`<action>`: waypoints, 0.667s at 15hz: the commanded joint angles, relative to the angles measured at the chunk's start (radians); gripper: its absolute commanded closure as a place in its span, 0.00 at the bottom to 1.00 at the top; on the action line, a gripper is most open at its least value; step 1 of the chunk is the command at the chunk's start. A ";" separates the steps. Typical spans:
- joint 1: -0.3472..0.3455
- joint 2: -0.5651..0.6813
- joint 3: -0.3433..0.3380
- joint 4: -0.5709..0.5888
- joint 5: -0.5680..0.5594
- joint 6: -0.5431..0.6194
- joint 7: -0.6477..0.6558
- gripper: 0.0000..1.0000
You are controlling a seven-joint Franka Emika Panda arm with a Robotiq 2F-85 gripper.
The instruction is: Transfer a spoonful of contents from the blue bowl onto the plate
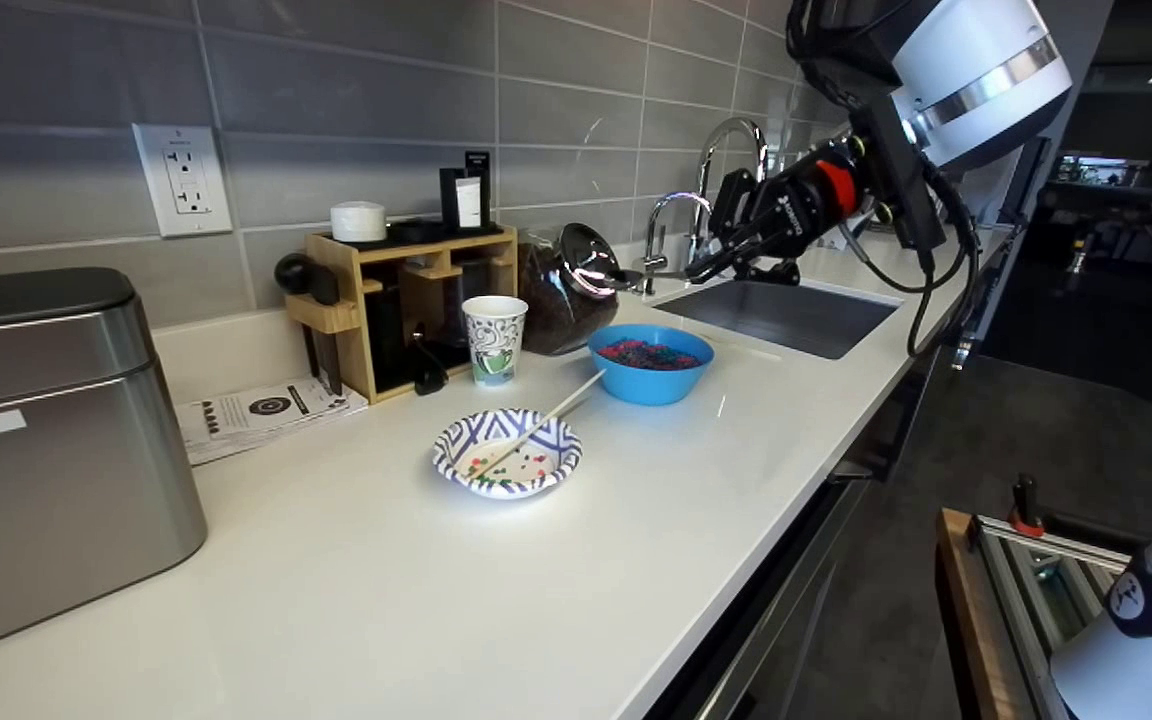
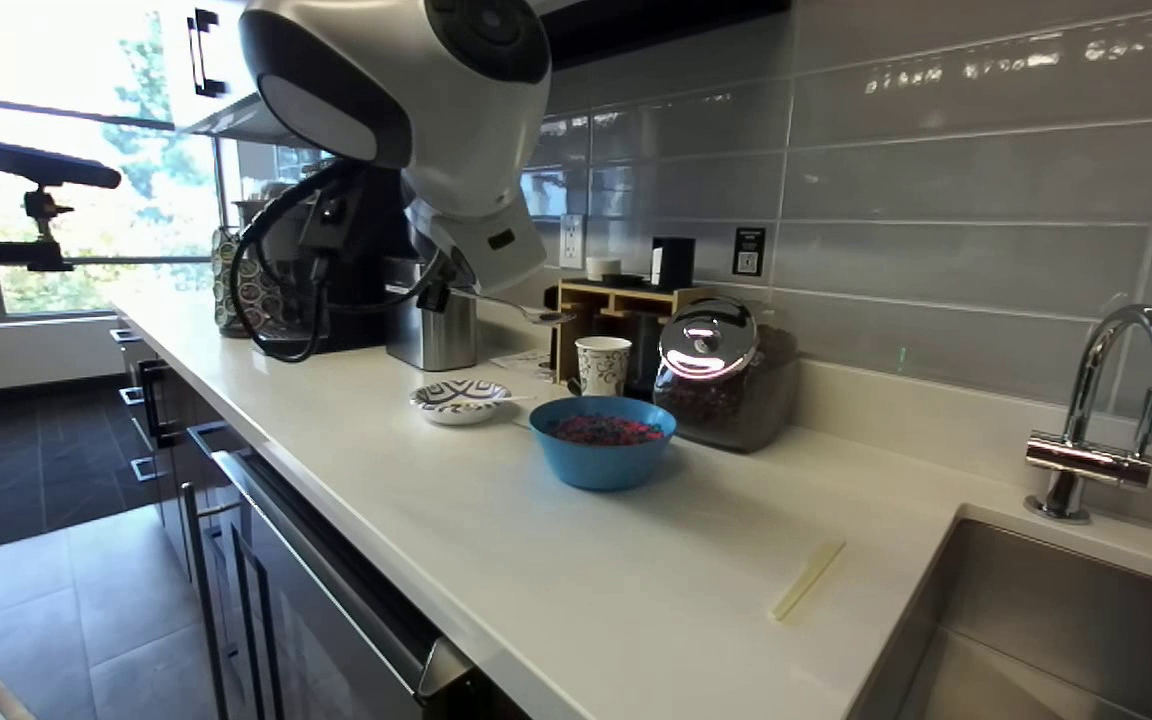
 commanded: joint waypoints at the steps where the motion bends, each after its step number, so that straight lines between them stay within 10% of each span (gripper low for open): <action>1: -0.046 0.006 -0.002 0.001 0.040 -0.031 0.105 1.00; 10: -0.103 0.129 -0.050 0.064 0.035 -0.114 0.243 1.00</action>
